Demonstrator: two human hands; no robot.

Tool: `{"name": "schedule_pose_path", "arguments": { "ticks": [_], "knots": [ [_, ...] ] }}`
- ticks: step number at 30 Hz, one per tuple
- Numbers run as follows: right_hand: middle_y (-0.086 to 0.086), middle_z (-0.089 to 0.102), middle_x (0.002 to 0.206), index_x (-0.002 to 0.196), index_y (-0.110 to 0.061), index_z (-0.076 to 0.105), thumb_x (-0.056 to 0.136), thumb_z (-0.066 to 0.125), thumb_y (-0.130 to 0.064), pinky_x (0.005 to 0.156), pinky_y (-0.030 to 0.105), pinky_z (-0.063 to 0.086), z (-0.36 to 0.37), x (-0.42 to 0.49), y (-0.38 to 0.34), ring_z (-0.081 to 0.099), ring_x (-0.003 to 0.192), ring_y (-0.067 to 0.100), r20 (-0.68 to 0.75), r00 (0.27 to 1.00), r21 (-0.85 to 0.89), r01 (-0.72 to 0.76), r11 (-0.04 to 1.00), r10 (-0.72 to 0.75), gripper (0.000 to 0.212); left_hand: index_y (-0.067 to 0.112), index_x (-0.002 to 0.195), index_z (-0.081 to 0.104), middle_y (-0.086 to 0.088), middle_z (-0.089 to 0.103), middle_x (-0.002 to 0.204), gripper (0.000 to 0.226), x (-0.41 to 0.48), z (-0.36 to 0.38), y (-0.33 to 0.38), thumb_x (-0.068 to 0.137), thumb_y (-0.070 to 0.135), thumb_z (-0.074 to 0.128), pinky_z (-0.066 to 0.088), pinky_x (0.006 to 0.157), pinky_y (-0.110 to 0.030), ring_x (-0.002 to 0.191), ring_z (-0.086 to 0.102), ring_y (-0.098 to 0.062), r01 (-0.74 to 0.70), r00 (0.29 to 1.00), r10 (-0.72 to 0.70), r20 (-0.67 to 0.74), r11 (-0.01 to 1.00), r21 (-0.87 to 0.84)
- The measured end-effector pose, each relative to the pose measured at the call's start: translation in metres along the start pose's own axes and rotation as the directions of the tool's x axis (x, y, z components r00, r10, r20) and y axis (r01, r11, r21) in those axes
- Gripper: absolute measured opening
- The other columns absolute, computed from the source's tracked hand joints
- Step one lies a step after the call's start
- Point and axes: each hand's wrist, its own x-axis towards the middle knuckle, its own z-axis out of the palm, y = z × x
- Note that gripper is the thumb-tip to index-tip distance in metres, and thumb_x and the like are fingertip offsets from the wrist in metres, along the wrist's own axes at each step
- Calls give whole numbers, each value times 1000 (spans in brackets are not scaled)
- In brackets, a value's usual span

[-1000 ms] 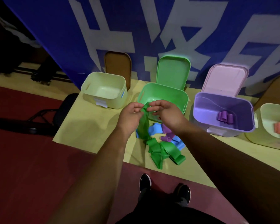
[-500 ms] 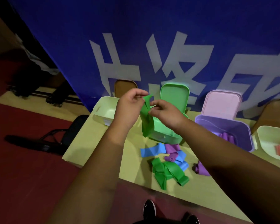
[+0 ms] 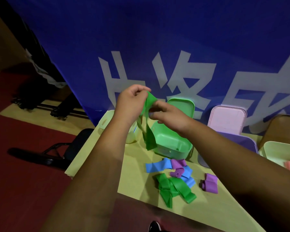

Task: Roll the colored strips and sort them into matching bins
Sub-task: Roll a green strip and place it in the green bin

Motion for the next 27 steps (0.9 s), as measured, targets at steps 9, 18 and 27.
{"name": "schedule_pose_path", "arguments": {
  "ticks": [9,18,27],
  "knots": [
    [14,76,124,136,-17,62,83,79,-35,99,47,55,9,0,-12,71,107,29,134,990,194,-58,979,32,59,27,105,80,10,75,107,15,5,-16,12,102,29,65,53,56,-17,88,69,-1,-10,998,4,57,994,107],
    [17,81,104,123,-5,69,109,54,-25,70,37,56,7,3,-24,66,86,34,41,997,219,-78,973,71,28,20,87,81,5,77,79,17,15,-33,-5,90,37,80,52,79,-35,81,69,-16,100,993,-102,61,994,34],
    [1,79,93,127,-14,74,108,57,-31,64,26,56,-4,0,-34,74,75,11,106,989,368,-135,920,103,30,23,97,83,-5,82,94,25,7,-38,-10,99,45,73,60,101,-53,97,78,-29,138,981,-131,144,990,-37]
  ]
}}
